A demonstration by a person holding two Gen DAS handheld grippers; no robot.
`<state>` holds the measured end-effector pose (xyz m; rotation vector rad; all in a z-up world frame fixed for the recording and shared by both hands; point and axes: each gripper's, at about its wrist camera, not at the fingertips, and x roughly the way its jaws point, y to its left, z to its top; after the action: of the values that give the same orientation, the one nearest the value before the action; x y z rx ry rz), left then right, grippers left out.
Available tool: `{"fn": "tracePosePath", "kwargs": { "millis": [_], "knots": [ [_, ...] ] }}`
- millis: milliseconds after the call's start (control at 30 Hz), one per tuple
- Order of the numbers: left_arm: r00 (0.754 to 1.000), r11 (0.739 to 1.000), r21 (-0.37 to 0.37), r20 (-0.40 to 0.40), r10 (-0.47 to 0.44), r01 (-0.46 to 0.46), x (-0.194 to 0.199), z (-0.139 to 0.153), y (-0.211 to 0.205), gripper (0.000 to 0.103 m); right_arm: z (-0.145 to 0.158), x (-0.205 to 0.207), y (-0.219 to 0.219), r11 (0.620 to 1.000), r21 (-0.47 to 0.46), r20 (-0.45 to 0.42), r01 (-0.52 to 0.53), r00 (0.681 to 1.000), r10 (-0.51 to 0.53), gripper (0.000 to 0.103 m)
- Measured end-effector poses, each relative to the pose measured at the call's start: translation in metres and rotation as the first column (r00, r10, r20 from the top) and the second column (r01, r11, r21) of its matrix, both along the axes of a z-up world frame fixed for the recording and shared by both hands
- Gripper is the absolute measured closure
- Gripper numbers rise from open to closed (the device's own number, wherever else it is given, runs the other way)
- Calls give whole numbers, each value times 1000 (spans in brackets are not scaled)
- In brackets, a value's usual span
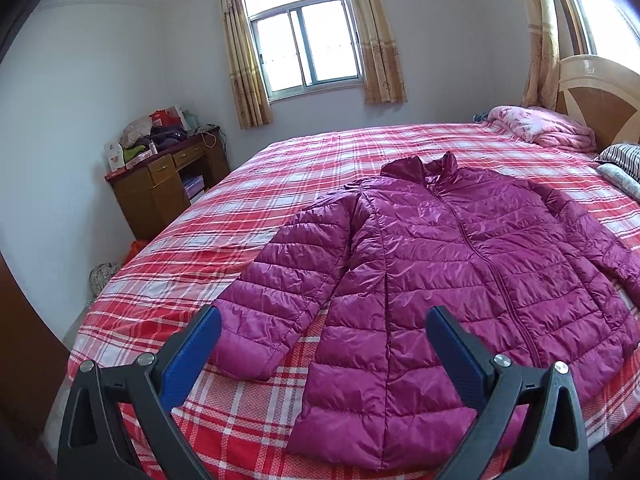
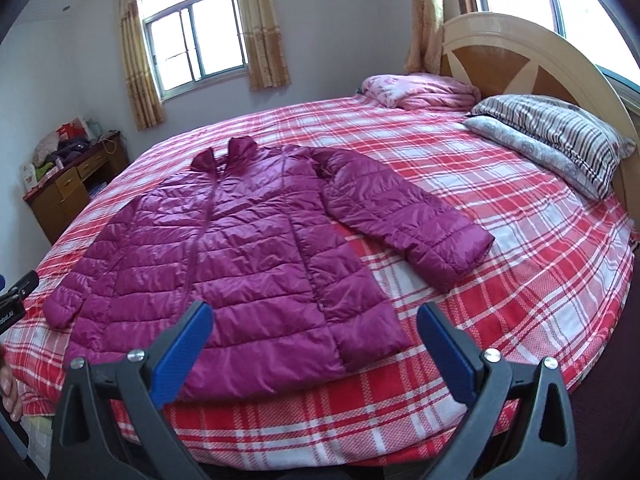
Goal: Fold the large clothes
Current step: 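Move the right tool to the jacket sleeve cuff and close on it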
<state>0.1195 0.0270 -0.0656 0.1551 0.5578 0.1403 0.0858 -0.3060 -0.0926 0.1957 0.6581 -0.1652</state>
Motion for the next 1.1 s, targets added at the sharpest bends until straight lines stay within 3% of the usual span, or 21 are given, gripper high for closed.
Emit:
{"fn": "tracePosePath", "kwargs": {
  "millis": [67,200,333,567,633,733,767,800,900,1100],
  "knots": [
    [1000,1000,22,-14,9,-9,20,-11,-2,1,-9,13,-22,998,30,-29,49,998,-48,1],
    [998,999,40,-55,27,-25,59,-33,-5,1,-27,38,-70,981,109,-91,159,985,-150,12],
    [996,998,45,-78,53,-50,95,-46,-6,1,-36,57,-111,952,152,-123,264,961,-247,14],
    [991,995,46,-96,89,-84,148,-55,-10,1,-55,94,-140,938,156,-195,310,940,-279,28],
    [989,994,46,-105,101,-96,161,-58,-10,1,-62,101,-142,940,146,-216,307,937,-273,37],
    [986,992,50,-120,117,-112,178,-65,-9,1,-66,105,-142,950,110,-218,293,939,-265,64],
    [984,992,54,-128,124,-117,183,-69,-8,1,-65,105,-143,953,99,-212,286,942,-260,78],
    [983,991,56,-133,129,-123,188,-72,-6,1,-64,105,-144,955,92,-208,282,944,-258,84],
    [979,989,64,-146,144,-135,199,-80,-3,1,-59,108,-154,952,61,-200,299,938,-282,90],
    [976,989,47,-162,143,-137,207,-85,8,1,-37,105,-188,929,0,-165,370,916,-365,93]
  ]
}}
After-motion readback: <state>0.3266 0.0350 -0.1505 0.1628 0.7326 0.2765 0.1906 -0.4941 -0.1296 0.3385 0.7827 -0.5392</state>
